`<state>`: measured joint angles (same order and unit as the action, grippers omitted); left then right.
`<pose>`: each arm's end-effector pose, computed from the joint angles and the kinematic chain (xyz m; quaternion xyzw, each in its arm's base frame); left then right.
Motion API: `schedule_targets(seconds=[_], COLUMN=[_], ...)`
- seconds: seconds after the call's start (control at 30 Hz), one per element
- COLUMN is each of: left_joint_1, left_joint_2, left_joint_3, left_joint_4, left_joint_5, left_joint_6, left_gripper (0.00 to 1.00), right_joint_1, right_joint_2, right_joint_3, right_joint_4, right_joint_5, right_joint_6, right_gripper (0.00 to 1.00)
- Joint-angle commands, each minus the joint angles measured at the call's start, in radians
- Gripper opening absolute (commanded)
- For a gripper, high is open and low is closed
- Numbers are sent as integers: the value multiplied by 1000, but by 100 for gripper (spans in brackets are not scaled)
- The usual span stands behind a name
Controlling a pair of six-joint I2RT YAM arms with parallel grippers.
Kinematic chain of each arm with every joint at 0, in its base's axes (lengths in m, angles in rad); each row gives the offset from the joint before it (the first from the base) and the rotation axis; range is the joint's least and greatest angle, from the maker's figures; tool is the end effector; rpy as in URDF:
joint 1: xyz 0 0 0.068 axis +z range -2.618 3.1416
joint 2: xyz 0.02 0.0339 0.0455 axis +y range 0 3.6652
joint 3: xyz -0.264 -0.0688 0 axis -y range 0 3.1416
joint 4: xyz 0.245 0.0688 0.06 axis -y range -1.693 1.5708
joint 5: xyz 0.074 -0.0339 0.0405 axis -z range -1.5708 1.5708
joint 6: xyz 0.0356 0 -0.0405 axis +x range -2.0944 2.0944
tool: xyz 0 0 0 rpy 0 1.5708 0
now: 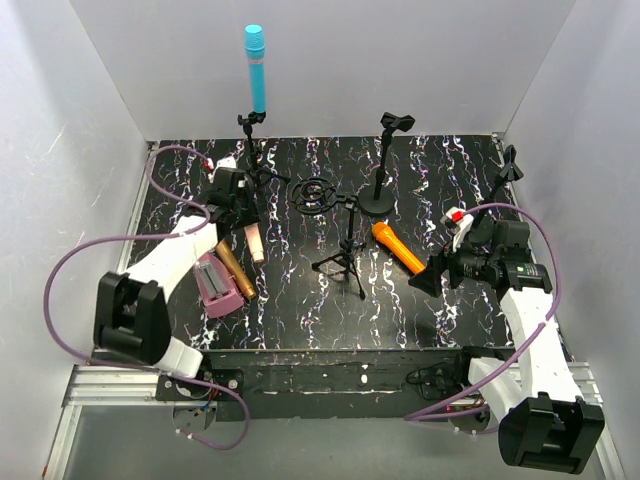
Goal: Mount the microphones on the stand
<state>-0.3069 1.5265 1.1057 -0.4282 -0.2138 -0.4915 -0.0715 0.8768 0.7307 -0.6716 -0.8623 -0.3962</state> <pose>0.3153 -0.0920 0.2503 -0.1233 0.9228 -0.0445 0.3623 0.1702 0.0149 0.2692 -0.2882 0.8089 0.3006 0.4150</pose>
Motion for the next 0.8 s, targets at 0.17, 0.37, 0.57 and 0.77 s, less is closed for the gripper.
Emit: schedule_targets(seconds=[0.17, 0.37, 0.57, 0.77], left_joint_1=[-3, -6, -5, -59], left_joint_2=[-386, -623, -637, -530], left_joint_3=[-168, -211, -89, 37], left_joint_4=[239, 397, 479, 683], left_joint_5=[282, 448, 638, 729], left_joint_6=[65, 94, 79, -48], left_gripper=[0, 0, 0, 0], right_joint_1=[-14, -30, -30, 15], right_joint_2=[-4, -36, -42, 105], right_joint_3=[30, 27, 198, 577], right_joint_4=[12, -12, -225, -600], right_joint_5=[-18, -82, -127, -233], right_joint_6=[-21, -42, -214, -358], right_gripper=[93, 93, 92, 91])
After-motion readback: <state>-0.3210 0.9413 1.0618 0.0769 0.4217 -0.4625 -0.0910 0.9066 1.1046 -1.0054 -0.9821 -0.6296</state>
